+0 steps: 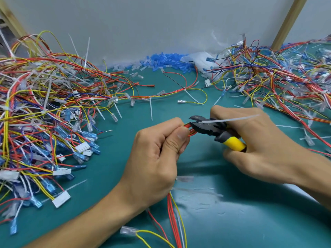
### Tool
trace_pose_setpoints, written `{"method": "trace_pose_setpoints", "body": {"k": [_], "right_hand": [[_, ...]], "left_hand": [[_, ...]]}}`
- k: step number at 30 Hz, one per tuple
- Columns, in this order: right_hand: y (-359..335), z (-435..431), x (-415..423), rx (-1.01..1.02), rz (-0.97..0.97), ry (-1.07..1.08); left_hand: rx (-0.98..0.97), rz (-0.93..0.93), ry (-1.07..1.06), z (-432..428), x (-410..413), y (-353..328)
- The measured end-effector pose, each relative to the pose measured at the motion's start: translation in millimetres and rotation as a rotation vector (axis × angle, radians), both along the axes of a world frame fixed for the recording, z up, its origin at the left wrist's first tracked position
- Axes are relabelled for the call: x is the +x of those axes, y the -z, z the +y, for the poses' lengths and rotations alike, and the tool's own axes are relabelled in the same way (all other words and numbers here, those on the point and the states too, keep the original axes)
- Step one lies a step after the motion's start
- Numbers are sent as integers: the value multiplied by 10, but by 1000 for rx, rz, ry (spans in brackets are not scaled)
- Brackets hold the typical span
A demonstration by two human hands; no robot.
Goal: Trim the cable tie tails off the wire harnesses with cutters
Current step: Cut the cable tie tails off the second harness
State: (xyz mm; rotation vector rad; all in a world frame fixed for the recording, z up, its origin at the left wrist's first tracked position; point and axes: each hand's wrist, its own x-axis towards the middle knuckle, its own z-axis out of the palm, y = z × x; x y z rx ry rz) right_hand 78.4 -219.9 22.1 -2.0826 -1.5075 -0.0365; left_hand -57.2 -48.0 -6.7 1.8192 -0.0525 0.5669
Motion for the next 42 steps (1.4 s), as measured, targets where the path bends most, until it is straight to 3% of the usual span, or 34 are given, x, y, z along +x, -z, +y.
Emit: {"method": "trace_pose_setpoints", "body": {"k": [3,11,21,27,42], "right_hand": [[15,0,-25,-28,73,-40],[38,10,-69,28,171,-89],[-24,-5,10,12,58,20],[12,8,-43,15,141,-43],[44,8,-109,-20,204,4]], "left_hand": [[65,-4,-34,6,2,12],[-25,0,-1,-65,-22,24],[-150,-27,14,-55,-22,-25],[-50,-22,-22,-38,-10,1],[-165,-2,13,-57,17,8]]}}
